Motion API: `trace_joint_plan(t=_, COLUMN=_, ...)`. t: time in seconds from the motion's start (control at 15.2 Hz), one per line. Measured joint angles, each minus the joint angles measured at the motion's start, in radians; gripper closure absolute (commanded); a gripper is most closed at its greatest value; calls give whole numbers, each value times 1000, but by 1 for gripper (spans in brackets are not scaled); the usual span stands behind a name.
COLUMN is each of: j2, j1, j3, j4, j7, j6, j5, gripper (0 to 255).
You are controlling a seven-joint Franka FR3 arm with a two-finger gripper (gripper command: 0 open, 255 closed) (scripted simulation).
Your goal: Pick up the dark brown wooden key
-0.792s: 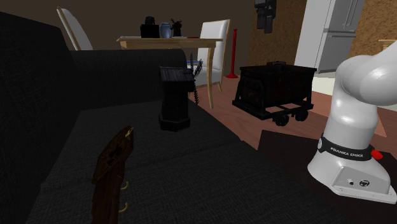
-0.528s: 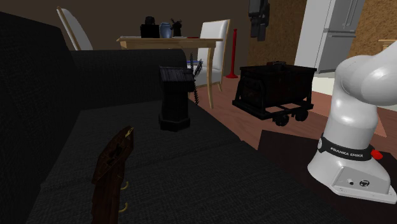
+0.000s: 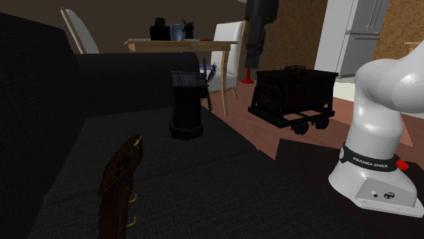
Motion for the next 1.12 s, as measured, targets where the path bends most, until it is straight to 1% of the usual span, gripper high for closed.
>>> trace_joint_plan(t=0.33, j2=80, j1=59, j3=59, j4=-74, j7=-48, j6=232, j5=46, gripper=0)
trace_joint_plan(t=0.66, j2=205, j1=112, j3=119, j4=-100, j7=-95, j6=462, j5=82, gripper=0)
trace_joint_plan(t=0.92, j2=337, j1=147, j3=165, j4=-108, j7=-137, j6=662, j5=99, gripper=0)
trace_joint_plan(t=1.12, j2=459, j1=160, j3=204, j4=-72, j7=-155, j6=796, j5=86, gripper=0)
